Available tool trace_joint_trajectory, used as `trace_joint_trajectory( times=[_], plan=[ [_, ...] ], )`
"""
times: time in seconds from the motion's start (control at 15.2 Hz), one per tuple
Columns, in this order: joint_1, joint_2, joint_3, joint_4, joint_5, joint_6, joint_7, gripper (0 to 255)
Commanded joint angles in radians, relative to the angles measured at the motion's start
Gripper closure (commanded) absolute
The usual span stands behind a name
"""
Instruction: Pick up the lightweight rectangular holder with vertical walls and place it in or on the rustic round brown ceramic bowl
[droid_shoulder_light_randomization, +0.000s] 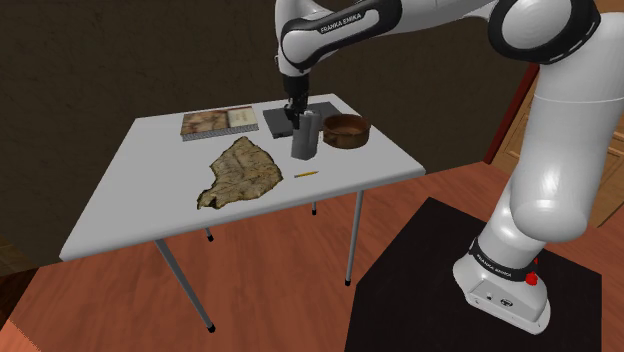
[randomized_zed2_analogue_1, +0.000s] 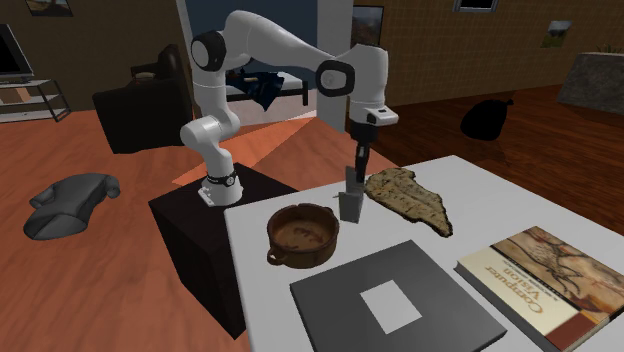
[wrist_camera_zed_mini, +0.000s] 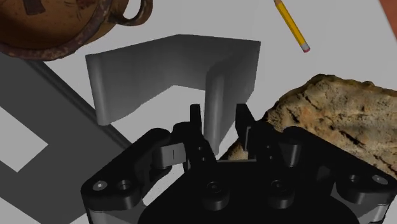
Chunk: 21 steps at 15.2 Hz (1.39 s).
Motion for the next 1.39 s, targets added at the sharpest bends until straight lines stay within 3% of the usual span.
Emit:
trace_joint_trajectory(
  times=[0.0,1.32],
  plan=[
    [-0.002,0.005,-0.002,-0.005,0.000,-0.001,0.000,255],
    [0.001,0.002,0.000,0.246,0.006,-0.255,-0.019,255]
  ],
)
